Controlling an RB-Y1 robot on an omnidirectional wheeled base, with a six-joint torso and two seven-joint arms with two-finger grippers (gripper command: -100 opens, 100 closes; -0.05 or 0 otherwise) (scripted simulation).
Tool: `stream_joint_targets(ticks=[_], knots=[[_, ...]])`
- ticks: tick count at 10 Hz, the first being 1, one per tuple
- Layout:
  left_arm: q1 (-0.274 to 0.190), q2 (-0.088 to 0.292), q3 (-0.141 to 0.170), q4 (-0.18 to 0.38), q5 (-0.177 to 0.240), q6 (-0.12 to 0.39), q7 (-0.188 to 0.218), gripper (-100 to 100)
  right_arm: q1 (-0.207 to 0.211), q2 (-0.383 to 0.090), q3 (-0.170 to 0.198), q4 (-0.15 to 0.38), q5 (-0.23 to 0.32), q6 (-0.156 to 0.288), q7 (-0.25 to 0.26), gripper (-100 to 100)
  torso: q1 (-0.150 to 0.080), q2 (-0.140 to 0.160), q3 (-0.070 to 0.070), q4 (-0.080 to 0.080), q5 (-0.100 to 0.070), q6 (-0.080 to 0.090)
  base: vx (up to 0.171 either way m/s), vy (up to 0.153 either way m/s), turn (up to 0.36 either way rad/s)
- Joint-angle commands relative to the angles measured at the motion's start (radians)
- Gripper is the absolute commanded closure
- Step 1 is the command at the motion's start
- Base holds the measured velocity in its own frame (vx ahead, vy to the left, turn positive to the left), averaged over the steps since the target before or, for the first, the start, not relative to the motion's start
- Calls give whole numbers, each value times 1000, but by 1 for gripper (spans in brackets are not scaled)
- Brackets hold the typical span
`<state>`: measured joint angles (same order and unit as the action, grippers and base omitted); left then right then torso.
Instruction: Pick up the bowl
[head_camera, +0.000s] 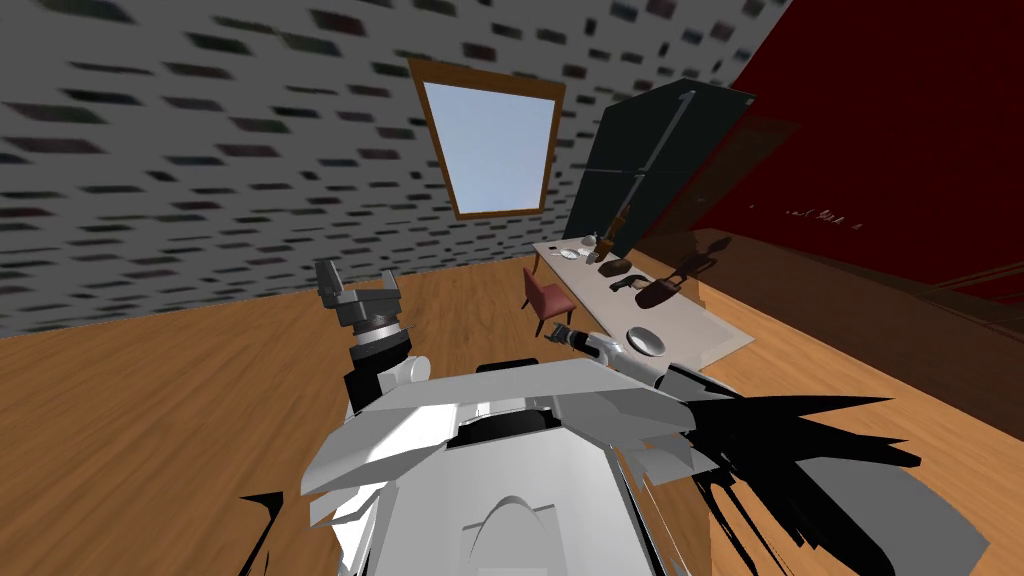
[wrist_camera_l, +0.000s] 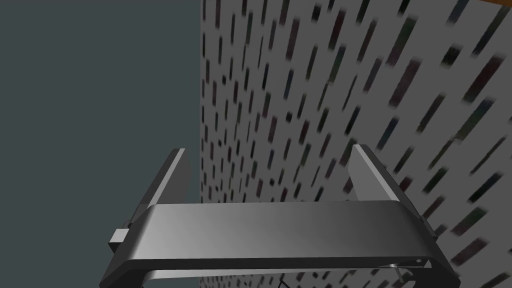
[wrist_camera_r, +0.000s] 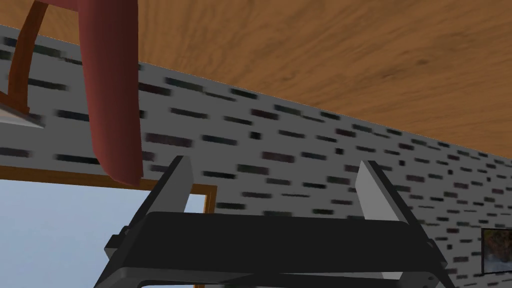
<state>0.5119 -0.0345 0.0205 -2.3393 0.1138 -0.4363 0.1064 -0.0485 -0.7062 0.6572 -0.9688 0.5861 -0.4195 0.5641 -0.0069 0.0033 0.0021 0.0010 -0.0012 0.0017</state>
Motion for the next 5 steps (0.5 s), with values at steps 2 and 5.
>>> stream_joint_targets(ticks=[2, 5], knots=[[0, 0, 0, 0, 0, 0, 0, 0, -2, -32, 18, 69, 13, -4, 34, -100, -1, 0, 0, 0, 0, 0, 2, -70, 25], [0, 0, 0, 0, 0, 0, 0, 0, -5, -68, 36, 119, 24, -5, 52, -100, -1, 0, 0, 0, 0, 0, 0, -63, 16]])
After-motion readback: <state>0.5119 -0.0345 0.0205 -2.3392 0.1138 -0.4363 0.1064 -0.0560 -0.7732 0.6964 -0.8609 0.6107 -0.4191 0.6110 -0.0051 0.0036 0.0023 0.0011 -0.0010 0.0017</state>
